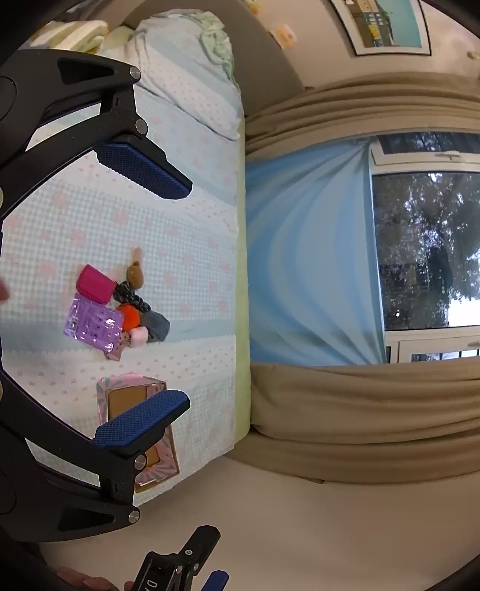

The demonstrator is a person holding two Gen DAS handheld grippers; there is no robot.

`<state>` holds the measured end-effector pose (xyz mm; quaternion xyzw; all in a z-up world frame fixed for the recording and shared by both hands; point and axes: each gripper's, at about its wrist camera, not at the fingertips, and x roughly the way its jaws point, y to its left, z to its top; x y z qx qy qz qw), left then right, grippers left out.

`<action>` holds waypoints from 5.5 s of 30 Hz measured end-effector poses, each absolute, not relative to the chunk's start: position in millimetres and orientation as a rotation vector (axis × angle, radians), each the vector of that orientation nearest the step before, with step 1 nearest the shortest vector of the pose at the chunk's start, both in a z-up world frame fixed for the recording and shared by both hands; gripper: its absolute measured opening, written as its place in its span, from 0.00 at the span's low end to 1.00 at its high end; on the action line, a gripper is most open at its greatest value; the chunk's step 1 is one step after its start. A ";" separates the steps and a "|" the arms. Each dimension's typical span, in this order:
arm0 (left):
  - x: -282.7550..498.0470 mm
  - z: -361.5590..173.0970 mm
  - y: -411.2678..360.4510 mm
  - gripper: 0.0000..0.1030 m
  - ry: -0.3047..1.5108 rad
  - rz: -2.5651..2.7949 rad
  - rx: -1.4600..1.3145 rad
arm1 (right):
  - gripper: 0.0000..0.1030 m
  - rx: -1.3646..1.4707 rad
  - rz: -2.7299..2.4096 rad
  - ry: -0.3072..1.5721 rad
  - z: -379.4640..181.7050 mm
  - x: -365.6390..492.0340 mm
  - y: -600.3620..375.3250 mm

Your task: Organize soft objects

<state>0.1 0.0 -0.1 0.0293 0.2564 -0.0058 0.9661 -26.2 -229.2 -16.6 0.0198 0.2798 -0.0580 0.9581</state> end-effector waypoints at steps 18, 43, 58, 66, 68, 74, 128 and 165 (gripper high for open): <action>1.1 -2.6 2.1 0.99 0.539 -0.035 0.044 | 1.00 0.041 -0.119 0.562 -17.5 -26.7 -228.9; 5.2 -1.6 4.7 0.99 0.538 -0.025 0.029 | 1.00 0.044 -0.088 0.559 -20.5 -23.1 -226.3; 5.8 -3.6 3.5 0.99 0.540 -0.027 0.028 | 1.00 0.044 -0.088 0.559 -22.0 -23.8 -225.9; 6.7 -5.5 0.9 0.99 0.542 -0.026 0.024 | 1.00 0.037 -0.091 0.560 -23.3 -24.8 -224.4; 7.3 -5.8 1.1 0.99 0.543 -0.027 0.025 | 1.00 0.034 -0.090 0.560 -24.1 -25.1 -224.0; 8.1 -6.8 1.5 0.99 0.545 -0.039 0.018 | 1.00 0.033 -0.085 0.558 -25.2 -25.0 -224.2; 248.2 -299.7 93.3 0.99 1.088 -0.011 -0.264 | 0.96 0.091 0.055 1.057 -292.4 217.9 -149.3; 348.1 -484.7 93.7 0.50 1.316 0.049 -0.263 | 0.31 0.144 0.130 1.341 -458.7 312.3 -138.2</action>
